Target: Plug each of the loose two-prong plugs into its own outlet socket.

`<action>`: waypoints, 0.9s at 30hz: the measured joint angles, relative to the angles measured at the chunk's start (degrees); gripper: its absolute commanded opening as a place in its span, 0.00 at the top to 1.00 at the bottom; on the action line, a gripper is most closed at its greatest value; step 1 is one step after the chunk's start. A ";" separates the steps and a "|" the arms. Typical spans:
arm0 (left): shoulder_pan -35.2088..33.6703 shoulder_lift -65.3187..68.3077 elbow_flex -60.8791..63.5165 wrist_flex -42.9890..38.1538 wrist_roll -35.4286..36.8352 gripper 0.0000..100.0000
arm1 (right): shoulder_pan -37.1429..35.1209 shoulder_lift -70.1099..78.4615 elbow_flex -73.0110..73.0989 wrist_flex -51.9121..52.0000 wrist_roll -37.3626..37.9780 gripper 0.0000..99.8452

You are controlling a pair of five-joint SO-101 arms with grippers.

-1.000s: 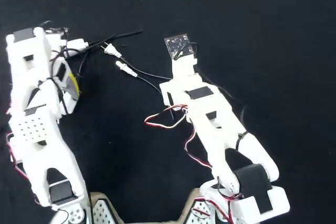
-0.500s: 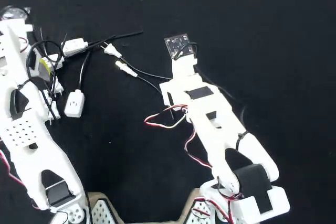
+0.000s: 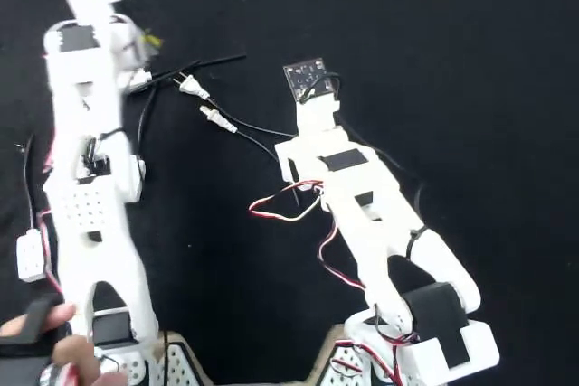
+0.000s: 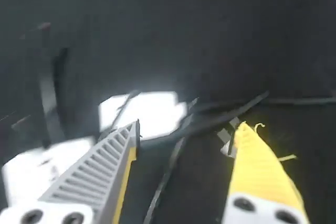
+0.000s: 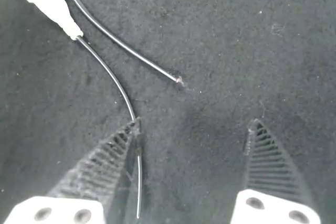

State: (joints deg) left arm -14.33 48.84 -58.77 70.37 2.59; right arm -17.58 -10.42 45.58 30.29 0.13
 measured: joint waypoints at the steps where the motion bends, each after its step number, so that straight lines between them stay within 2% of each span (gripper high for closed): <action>1: 0.97 1.41 0.00 -2.90 -0.09 0.70 | 0.00 0.00 0.00 0.00 0.00 0.70; 5: 2.90 7.82 0.09 -10.81 -2.90 0.70 | 0.00 0.00 0.00 0.00 0.00 0.70; 10: 2.64 11.60 -0.09 -12.57 -8.26 0.70 | 0.00 0.00 0.00 0.00 0.00 0.70; 15: -0.18 11.96 -2.20 -6.51 -13.54 0.70 | 0.00 0.00 0.00 0.00 0.00 0.70; 18: -3.08 11.96 -3.96 -1.49 -19.52 0.70 | 0.00 0.00 0.00 0.00 0.00 0.70; 27: -12.04 12.22 -3.08 5.80 -28.57 0.70 | 0.00 0.00 0.00 0.00 0.00 0.70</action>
State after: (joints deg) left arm -26.37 61.05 -61.85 76.18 -25.98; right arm -17.58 -10.42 45.58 30.29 0.13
